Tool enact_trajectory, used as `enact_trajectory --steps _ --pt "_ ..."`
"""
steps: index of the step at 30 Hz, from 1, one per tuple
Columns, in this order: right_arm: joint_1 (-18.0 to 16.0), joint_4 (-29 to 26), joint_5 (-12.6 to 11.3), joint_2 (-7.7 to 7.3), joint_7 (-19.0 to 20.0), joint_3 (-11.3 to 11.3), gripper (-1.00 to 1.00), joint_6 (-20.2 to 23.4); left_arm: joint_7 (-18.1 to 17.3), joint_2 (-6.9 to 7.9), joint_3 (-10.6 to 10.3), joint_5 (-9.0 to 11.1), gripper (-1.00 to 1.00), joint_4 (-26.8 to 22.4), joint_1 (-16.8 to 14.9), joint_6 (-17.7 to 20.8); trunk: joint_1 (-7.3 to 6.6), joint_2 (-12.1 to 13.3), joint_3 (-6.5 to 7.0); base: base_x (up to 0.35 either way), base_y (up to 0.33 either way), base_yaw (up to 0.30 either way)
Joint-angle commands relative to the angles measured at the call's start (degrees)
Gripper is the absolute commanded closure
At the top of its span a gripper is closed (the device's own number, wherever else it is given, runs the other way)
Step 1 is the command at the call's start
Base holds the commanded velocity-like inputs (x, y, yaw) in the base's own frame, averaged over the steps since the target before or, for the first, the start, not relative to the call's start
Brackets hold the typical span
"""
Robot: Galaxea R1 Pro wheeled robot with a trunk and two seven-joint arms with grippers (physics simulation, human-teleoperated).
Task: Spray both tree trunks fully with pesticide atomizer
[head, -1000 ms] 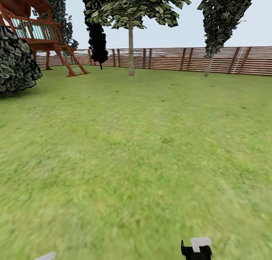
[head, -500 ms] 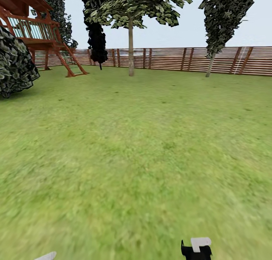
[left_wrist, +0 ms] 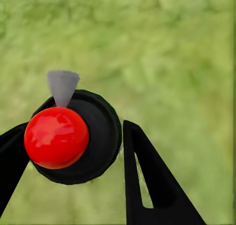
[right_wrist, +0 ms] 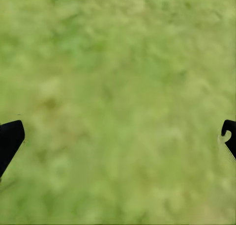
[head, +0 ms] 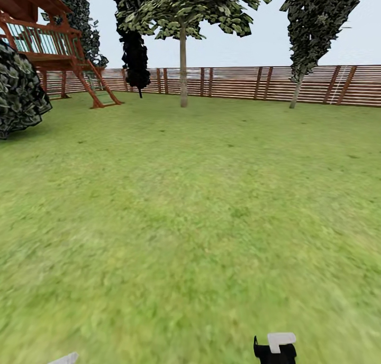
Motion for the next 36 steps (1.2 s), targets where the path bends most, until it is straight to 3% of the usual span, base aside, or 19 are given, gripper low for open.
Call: enact_trajectory --steps 1,36 --pt "0.00 0.00 0.00 0.00 0.00 0.00 -1.00 0.00 -0.01 0.00 0.01 0.00 1.00 -0.01 0.00 -0.02 0.00 0.00 0.00 0.340 0.000 0.000" --pt "0.00 0.09 0.11 -0.18 0.00 -0.09 -1.00 0.00 -0.01 -0.09 -0.02 -0.06 1.00 0.05 0.00 -0.01 0.00 0.00 0.00 0.340 0.000 0.000"
